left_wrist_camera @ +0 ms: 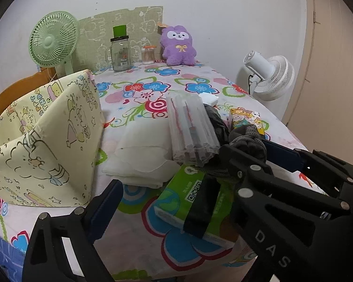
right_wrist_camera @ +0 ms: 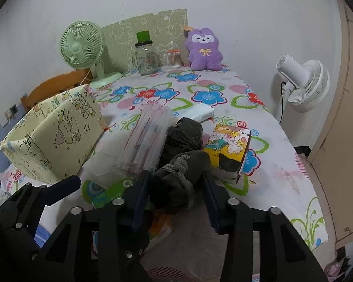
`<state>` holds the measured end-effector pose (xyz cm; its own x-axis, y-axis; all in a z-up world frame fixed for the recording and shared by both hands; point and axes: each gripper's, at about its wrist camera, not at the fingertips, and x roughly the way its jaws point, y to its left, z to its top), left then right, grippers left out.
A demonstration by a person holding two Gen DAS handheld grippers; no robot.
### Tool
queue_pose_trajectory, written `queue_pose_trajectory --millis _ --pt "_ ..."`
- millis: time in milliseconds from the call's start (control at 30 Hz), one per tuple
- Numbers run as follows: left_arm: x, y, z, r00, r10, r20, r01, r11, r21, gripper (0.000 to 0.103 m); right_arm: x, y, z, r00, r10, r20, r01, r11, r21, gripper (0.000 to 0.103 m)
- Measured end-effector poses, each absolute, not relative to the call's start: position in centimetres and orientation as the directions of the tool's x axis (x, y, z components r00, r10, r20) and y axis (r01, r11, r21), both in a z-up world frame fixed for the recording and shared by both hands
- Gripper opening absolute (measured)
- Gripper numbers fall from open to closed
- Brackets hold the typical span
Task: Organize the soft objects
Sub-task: 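Grasp the green tissue pack with the left tool while the right tool lifts the sock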
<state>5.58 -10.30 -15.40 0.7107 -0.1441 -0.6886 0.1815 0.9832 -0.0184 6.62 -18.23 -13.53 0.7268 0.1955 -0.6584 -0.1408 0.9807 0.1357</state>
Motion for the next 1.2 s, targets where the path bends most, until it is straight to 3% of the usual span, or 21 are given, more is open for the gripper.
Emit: queue_pose_trajectory --millis 233,933,1200 --pt "5.5 -11.6 -15.5 0.698 -0.178 -0.694 0.222 0.975 -0.026 0.097 5.8 -19.4 -13.1 0.747 0.173 -0.642 -0.118 0.985 0.129 0.039" --pt "4.7 -14.1 -15.7 0.688 -0.198 -0.698 0.278 0.961 0.002 0.102 3.7 -22.1 -12.7 0.780 0.138 -0.610 -0.060 0.987 0.147 0.038" --pt "5.6 -14.1 -17.3 0.648 -0.187 -0.738 0.253 0.967 -0.023 0.095 3.7 -22.2 -13.7 0.767 0.134 -0.627 -0.051 0.988 0.149 0.039"
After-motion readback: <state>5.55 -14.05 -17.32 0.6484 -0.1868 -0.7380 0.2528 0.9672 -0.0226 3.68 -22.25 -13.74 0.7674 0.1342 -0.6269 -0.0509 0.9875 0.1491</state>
